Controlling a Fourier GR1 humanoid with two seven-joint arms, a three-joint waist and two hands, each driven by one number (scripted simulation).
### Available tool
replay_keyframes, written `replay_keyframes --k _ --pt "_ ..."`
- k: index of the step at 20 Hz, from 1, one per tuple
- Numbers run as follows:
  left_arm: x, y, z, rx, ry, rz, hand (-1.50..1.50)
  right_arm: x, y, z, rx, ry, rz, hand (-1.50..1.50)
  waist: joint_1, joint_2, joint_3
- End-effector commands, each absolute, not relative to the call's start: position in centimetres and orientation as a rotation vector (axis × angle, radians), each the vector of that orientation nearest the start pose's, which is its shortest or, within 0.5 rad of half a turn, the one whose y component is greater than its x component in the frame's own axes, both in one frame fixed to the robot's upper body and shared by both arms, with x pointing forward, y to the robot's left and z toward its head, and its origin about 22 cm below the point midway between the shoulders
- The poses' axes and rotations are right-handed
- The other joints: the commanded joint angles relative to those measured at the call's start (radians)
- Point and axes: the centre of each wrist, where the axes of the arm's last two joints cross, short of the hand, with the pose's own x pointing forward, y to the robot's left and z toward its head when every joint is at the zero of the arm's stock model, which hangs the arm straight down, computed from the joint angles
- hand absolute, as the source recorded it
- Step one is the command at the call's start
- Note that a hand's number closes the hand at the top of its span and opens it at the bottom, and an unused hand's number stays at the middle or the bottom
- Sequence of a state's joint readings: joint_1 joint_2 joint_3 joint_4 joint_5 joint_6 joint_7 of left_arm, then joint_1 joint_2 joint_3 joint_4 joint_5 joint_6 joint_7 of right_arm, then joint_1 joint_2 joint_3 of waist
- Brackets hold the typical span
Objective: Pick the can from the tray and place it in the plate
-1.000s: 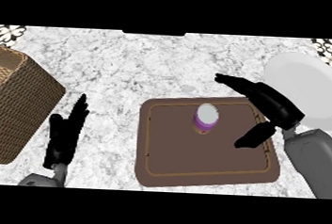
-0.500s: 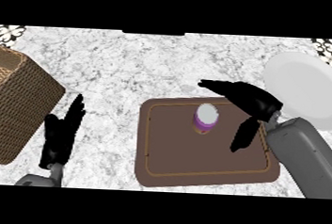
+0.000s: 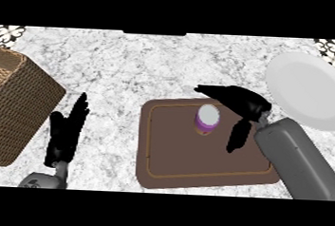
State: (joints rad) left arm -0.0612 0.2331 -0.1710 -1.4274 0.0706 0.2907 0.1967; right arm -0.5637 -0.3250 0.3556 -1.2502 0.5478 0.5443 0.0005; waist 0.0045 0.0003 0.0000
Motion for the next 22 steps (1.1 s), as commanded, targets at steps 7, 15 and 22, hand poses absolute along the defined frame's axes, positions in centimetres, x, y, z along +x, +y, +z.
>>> replay_keyframes --k 7,15,22 --pt "25.2 25.0 0.1 0.239 -1.285 -0.030 0.00 35.6 -18.5 6.8 -0.164 -1.263 1.527 -1.50 -0.001 -0.001 0.000" --pt "25.6 24.8 -1.2 0.251 -1.291 -0.023 0.00 34.8 -16.4 4.9 -0.175 -1.244 1.555 -1.50 -0.003 -0.001 0.000" --pt "25.1 24.9 0.2 0.241 -1.303 -0.035 0.00 37.0 -16.6 2.6 -0.213 -1.350 1.600 1.50 0.006 0.001 0.000"
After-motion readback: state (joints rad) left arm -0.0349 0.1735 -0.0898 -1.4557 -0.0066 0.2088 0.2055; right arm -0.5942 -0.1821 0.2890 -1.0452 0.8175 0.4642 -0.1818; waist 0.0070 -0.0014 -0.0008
